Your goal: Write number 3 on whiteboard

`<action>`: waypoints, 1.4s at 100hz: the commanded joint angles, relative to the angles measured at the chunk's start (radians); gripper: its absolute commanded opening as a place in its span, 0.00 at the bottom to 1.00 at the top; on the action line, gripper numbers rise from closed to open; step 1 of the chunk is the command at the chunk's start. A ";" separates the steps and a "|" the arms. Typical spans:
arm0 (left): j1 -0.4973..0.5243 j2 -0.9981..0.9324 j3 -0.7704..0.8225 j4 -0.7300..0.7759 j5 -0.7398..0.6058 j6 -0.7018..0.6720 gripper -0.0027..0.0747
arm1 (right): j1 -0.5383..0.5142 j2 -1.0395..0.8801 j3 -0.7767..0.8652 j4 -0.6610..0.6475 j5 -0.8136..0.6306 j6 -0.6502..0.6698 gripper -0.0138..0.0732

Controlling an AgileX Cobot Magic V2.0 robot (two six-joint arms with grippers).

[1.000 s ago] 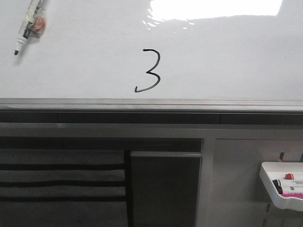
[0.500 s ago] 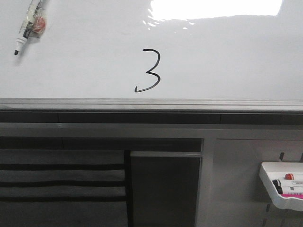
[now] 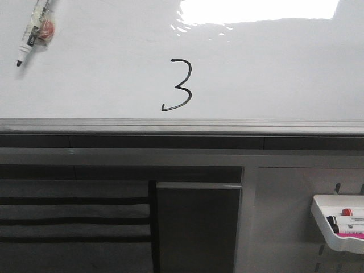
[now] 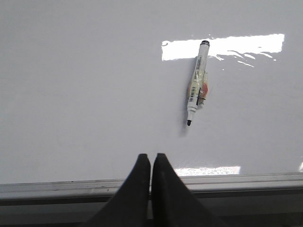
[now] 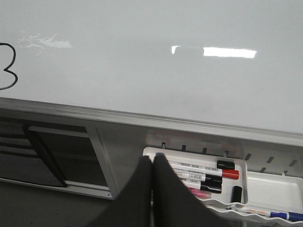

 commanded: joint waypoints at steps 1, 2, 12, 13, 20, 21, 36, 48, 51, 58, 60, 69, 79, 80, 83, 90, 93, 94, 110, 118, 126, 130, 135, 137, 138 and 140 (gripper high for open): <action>-0.002 -0.028 0.008 0.001 -0.077 -0.010 0.01 | -0.003 0.008 -0.024 -0.025 -0.056 -0.004 0.08; -0.002 -0.028 0.008 0.001 -0.077 -0.010 0.01 | -0.003 0.008 -0.024 -0.025 -0.056 -0.004 0.08; -0.002 -0.028 0.008 0.001 -0.077 -0.010 0.01 | -0.003 0.008 -0.024 -0.025 -0.056 -0.004 0.08; -0.002 -0.028 0.008 0.001 -0.077 -0.010 0.01 | -0.003 0.008 -0.024 -0.025 -0.056 -0.004 0.08; -0.002 -0.028 0.008 0.001 -0.077 -0.010 0.01 | -0.003 0.008 -0.024 -0.025 -0.056 -0.004 0.08; -0.002 -0.028 0.008 0.001 -0.077 -0.010 0.01 | -0.003 0.008 -0.024 -0.025 -0.056 -0.004 0.08; -0.002 -0.028 0.008 0.001 -0.077 -0.010 0.01 | -0.003 0.008 -0.024 -0.025 -0.056 -0.004 0.08; -0.002 -0.028 0.008 0.001 -0.077 -0.010 0.01 | -0.003 0.008 -0.024 -0.025 -0.056 -0.004 0.08; -0.002 -0.028 0.008 0.001 -0.077 -0.010 0.01 | -0.003 0.008 -0.024 -0.025 -0.056 -0.004 0.08; -0.002 -0.028 0.008 0.001 -0.077 -0.010 0.01 | -0.003 0.000 -0.022 -0.025 -0.056 -0.004 0.08; -0.002 -0.028 0.008 0.001 -0.077 -0.010 0.01 | -0.003 -0.005 -0.021 -0.025 -0.056 -0.004 0.08; -0.002 -0.028 0.008 0.001 -0.077 -0.010 0.01 | -0.030 -0.044 0.003 -0.026 -0.066 -0.004 0.08; -0.002 -0.028 0.008 0.001 -0.077 -0.010 0.01 | -0.110 -0.111 0.078 -0.048 -0.148 0.005 0.08; -0.002 -0.028 0.008 0.001 -0.077 -0.010 0.01 | -0.116 -0.117 0.086 -0.046 -0.156 0.008 0.08; -0.002 -0.028 0.008 0.001 -0.077 -0.010 0.01 | -0.145 -0.138 0.128 -0.027 -0.202 0.023 0.08; -0.002 -0.028 0.008 0.001 -0.077 -0.010 0.01 | -0.190 -0.192 0.229 0.046 -0.318 0.023 0.08; -0.002 -0.028 0.008 0.001 -0.077 -0.010 0.01 | -0.200 -0.217 0.272 0.062 -0.367 0.023 0.08; -0.002 -0.028 0.008 0.001 -0.077 -0.010 0.01 | -0.202 -0.222 0.283 0.066 -0.379 0.023 0.08; -0.002 -0.028 0.008 0.001 -0.077 -0.010 0.01 | -0.217 -0.321 0.517 0.134 -0.646 0.023 0.08; -0.002 -0.028 0.008 0.001 -0.077 -0.010 0.01 | -0.227 -0.364 0.615 0.156 -0.767 0.023 0.08; -0.002 -0.028 0.008 0.001 -0.077 -0.010 0.01 | -0.232 -0.395 0.656 0.158 -0.783 0.023 0.08; -0.002 -0.028 0.008 0.001 -0.077 -0.010 0.01 | -0.232 -0.393 0.643 0.158 -0.738 0.023 0.08; -0.002 -0.026 0.008 0.001 -0.077 -0.010 0.01 | -0.232 -0.393 0.646 0.158 -0.748 0.023 0.08; -0.002 -0.026 0.008 0.001 -0.077 -0.010 0.01 | -0.232 -0.393 0.651 0.158 -0.754 0.023 0.08; -0.002 -0.026 0.008 0.001 -0.077 -0.010 0.01 | -0.232 -0.393 0.652 0.158 -0.757 0.023 0.08; -0.002 -0.026 0.008 0.001 -0.077 -0.010 0.01 | -0.232 -0.393 0.657 0.158 -0.767 0.023 0.08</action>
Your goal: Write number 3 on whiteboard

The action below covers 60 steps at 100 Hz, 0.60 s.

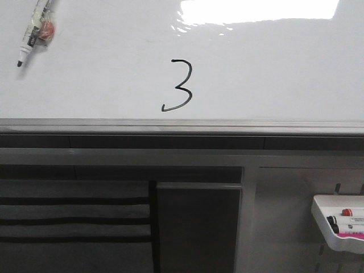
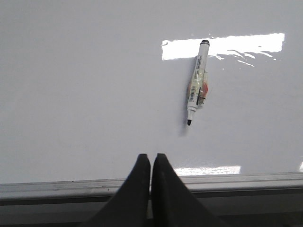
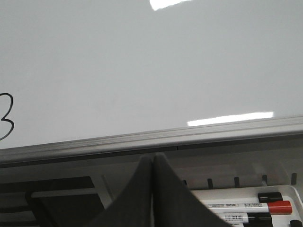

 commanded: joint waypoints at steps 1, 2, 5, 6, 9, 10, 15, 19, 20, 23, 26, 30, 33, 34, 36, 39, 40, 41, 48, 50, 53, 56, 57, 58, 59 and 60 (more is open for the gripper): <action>-0.002 -0.026 0.008 -0.001 -0.079 -0.010 0.01 | -0.005 -0.015 0.026 0.004 -0.107 0.001 0.08; -0.002 -0.026 0.008 -0.001 -0.079 -0.010 0.01 | -0.005 -0.015 0.026 0.004 -0.097 0.001 0.08; -0.002 -0.026 0.008 -0.001 -0.079 -0.010 0.01 | -0.005 -0.015 0.026 0.004 -0.091 0.001 0.08; -0.002 -0.026 0.008 -0.001 -0.079 -0.010 0.01 | -0.005 -0.015 0.026 0.004 -0.093 0.001 0.08; -0.002 -0.026 0.008 -0.001 -0.079 -0.010 0.01 | -0.005 -0.015 0.026 0.004 -0.093 0.001 0.08; -0.002 -0.026 0.008 -0.001 -0.079 -0.010 0.01 | -0.005 -0.015 0.026 0.004 -0.093 0.001 0.08; -0.002 -0.026 0.008 -0.001 -0.079 -0.010 0.01 | -0.005 -0.015 0.026 0.004 -0.093 0.001 0.08; -0.002 -0.026 0.008 -0.001 -0.079 -0.010 0.01 | -0.005 -0.015 0.026 0.004 -0.093 0.001 0.08; -0.002 -0.026 0.008 -0.001 -0.079 -0.010 0.01 | -0.005 -0.015 0.026 0.004 -0.093 0.001 0.08; -0.002 -0.026 0.008 -0.001 -0.079 -0.010 0.01 | -0.005 -0.015 0.026 0.004 -0.093 0.001 0.08; -0.002 -0.026 0.008 -0.001 -0.079 -0.010 0.01 | -0.005 -0.015 0.026 0.004 -0.093 0.001 0.08; -0.002 -0.026 0.008 -0.001 -0.079 -0.010 0.01 | -0.005 -0.015 0.026 0.004 -0.093 -0.001 0.08; -0.002 -0.026 0.008 -0.001 -0.079 -0.010 0.01 | -0.005 -0.015 0.026 0.004 -0.095 -0.004 0.08; -0.002 -0.026 0.008 -0.001 -0.079 -0.010 0.01 | -0.005 -0.015 0.026 0.007 -0.091 -0.011 0.08; -0.002 -0.026 0.008 -0.001 -0.079 -0.010 0.01 | -0.005 -0.015 0.026 0.009 -0.086 -0.019 0.08; -0.002 -0.026 0.008 -0.001 -0.079 -0.010 0.01 | -0.005 -0.015 0.026 0.019 -0.087 -0.044 0.08; -0.002 -0.026 0.008 -0.001 -0.079 -0.010 0.01 | -0.005 -0.015 0.026 0.031 -0.087 -0.051 0.08; -0.002 -0.026 0.008 -0.001 -0.079 -0.010 0.01 | -0.005 -0.015 0.026 0.039 -0.087 -0.073 0.08; -0.002 -0.026 0.008 -0.001 -0.079 -0.010 0.01 | -0.005 -0.015 0.026 0.160 -0.091 -0.239 0.08; -0.002 -0.026 0.008 -0.001 -0.079 -0.010 0.01 | -0.005 -0.015 0.026 0.184 -0.096 -0.262 0.08; -0.002 -0.026 0.008 -0.001 -0.079 -0.010 0.01 | -0.005 -0.015 0.026 0.193 -0.107 -0.290 0.08; -0.002 -0.026 0.008 -0.001 -0.079 -0.010 0.01 | -0.005 -0.015 0.026 0.193 -0.107 -0.295 0.08; -0.002 -0.026 0.008 -0.001 -0.079 -0.010 0.01 | -0.005 -0.015 0.026 0.193 -0.107 -0.295 0.08; -0.002 -0.026 0.008 -0.001 -0.079 -0.010 0.01 | -0.005 -0.015 0.026 0.193 -0.107 -0.297 0.08; -0.002 -0.026 0.008 -0.001 -0.079 -0.010 0.01 | -0.005 -0.015 0.026 0.193 -0.113 -0.297 0.08; -0.002 -0.026 0.008 -0.001 -0.079 -0.010 0.01 | -0.005 -0.015 0.026 0.193 -0.113 -0.297 0.08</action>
